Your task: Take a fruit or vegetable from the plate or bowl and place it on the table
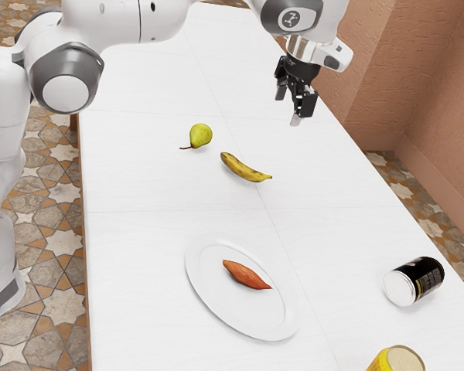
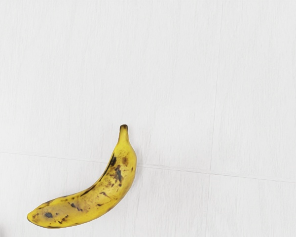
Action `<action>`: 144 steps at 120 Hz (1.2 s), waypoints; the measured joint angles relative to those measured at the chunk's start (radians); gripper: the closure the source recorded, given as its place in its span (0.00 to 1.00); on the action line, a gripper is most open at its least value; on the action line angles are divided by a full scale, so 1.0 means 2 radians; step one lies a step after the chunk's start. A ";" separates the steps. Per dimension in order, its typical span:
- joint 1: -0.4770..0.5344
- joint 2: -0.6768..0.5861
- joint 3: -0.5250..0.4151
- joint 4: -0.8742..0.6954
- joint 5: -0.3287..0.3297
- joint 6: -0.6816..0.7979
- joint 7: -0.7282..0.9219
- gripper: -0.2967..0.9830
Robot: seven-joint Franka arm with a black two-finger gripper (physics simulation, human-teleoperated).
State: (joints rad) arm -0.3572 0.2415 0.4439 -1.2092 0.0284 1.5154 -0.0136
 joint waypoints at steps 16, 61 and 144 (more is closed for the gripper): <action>0.000 0.000 0.000 0.000 -0.002 0.000 0.000 0.23; 0.000 0.000 -0.051 -0.002 -0.029 0.000 -0.007 0.23; -0.031 -0.102 -0.201 -0.253 -0.046 0.059 0.004 0.23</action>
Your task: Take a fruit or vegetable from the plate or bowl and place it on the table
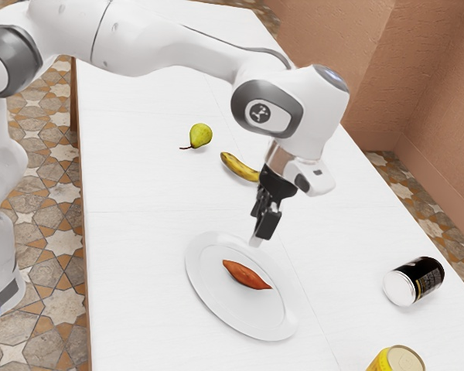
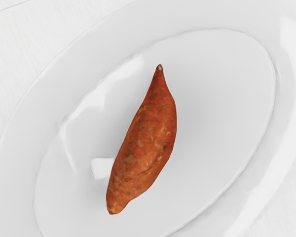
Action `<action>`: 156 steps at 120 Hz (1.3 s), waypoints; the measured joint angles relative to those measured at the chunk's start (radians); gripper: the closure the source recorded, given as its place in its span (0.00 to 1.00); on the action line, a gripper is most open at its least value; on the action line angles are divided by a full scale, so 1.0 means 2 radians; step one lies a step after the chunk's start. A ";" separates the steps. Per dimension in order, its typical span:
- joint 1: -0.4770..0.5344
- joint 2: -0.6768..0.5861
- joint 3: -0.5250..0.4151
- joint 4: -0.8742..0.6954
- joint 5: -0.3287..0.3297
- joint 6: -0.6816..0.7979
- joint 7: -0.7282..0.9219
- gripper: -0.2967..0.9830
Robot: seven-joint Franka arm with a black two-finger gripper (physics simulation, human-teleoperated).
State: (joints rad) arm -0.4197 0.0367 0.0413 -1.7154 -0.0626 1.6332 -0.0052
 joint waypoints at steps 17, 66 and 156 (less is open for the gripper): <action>0.007 0.004 -0.005 -0.017 -0.005 0.041 0.043 0.23; 0.014 0.004 -0.024 -0.099 -0.020 0.114 0.127 0.23; 0.031 0.006 -0.015 -0.113 -0.021 0.163 0.191 0.23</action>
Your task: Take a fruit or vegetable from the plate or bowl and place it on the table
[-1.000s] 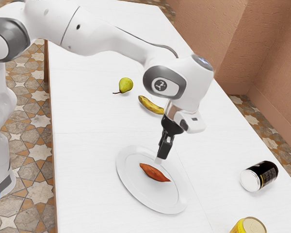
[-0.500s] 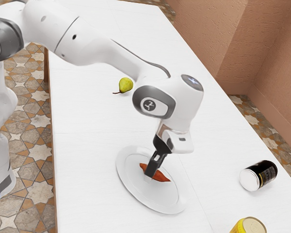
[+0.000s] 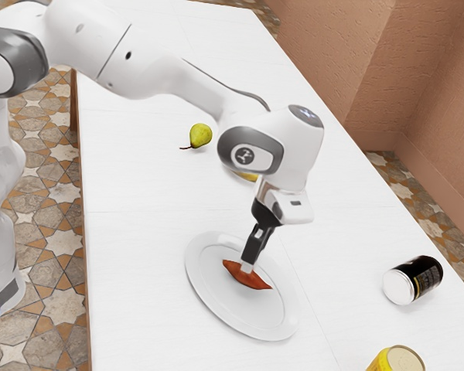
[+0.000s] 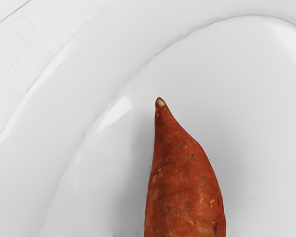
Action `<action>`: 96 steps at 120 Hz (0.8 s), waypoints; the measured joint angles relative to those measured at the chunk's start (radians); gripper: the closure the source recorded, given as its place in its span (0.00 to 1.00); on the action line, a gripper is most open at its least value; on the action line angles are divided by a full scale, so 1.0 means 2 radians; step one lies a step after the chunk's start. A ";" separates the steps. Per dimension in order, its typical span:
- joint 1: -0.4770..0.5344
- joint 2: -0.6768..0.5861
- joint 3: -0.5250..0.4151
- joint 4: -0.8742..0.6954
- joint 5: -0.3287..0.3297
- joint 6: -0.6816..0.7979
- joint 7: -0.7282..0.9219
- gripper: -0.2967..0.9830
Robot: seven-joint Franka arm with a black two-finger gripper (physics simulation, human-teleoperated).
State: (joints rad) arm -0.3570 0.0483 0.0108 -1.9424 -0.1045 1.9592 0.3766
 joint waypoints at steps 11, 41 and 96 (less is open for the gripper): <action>-0.006 0.006 0.000 0.000 0.000 0.002 0.004 0.23; -0.015 0.014 0.000 -0.002 -0.001 0.008 0.011 0.23; -0.013 0.034 0.000 -0.006 -0.002 0.019 0.018 0.23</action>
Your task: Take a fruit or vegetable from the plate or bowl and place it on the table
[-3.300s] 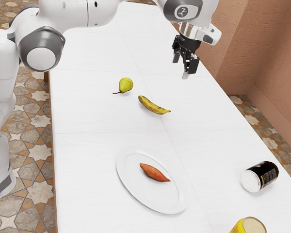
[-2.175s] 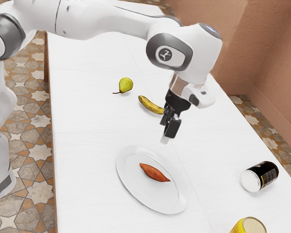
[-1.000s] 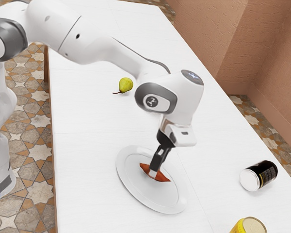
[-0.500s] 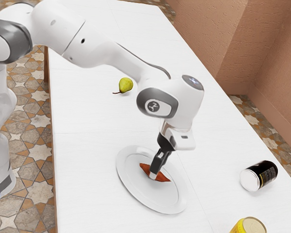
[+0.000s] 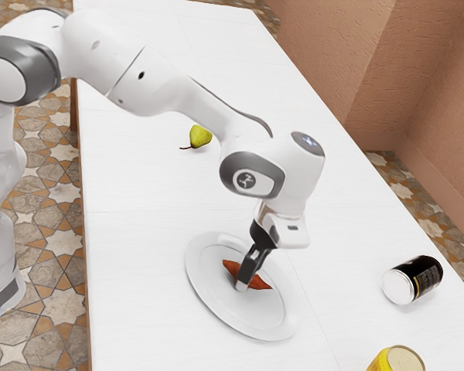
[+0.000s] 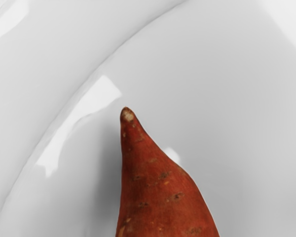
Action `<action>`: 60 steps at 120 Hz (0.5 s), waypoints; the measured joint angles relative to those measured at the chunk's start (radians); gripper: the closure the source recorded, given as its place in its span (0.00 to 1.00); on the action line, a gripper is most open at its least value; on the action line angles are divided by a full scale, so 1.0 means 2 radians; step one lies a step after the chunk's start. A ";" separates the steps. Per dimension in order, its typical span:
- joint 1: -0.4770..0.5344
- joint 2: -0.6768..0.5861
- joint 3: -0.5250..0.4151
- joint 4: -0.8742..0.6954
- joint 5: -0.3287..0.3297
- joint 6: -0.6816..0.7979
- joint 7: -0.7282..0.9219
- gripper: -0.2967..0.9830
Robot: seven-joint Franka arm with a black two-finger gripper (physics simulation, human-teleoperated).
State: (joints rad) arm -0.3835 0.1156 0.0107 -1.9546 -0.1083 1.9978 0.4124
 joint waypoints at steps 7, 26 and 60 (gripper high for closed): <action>0.000 0.001 0.000 0.000 0.000 0.001 0.000 0.22; 0.002 0.002 0.000 -0.002 -0.001 0.004 0.002 0.17; 0.000 0.000 0.000 -0.002 0.001 0.005 0.004 0.28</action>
State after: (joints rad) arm -0.3840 0.1159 0.0111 -1.9577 -0.1073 2.0087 0.4203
